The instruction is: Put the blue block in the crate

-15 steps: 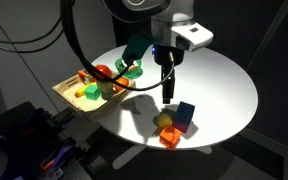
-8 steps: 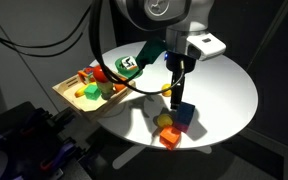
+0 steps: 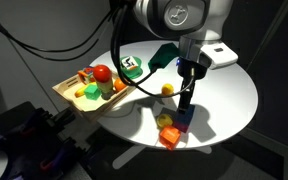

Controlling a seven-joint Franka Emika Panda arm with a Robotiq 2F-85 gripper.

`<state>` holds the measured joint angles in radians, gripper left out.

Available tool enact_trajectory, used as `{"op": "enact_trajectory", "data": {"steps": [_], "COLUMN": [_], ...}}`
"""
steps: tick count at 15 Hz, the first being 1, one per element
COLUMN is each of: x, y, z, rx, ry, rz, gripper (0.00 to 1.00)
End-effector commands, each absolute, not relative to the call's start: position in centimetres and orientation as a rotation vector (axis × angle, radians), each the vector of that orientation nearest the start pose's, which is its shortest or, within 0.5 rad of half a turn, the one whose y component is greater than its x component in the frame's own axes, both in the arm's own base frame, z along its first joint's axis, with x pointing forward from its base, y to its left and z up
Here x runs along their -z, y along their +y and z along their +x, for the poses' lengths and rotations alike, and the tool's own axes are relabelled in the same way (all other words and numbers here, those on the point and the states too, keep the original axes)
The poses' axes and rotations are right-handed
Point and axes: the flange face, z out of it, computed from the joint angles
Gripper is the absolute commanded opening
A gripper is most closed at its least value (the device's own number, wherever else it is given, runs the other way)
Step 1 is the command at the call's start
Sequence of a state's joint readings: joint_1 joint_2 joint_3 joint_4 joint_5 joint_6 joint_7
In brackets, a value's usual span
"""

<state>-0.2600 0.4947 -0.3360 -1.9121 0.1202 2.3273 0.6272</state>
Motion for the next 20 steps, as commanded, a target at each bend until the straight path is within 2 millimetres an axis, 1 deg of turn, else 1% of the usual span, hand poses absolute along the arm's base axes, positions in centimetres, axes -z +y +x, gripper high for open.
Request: {"op": "enact_trajectory", "data": {"steps": [1,9,20], "x": [-24.0,-22.2,-21.4], "y": [-35.1,-35.4,-35.5], "z": [53.5,54.5,54.7], "rx": [-0.099,-0.108,-0.111], "ry": [1.969,1.97,1.962], "rz": [-2.536,-2.555,-2.564], "gripper": [1.0,1.0,1.0]}}
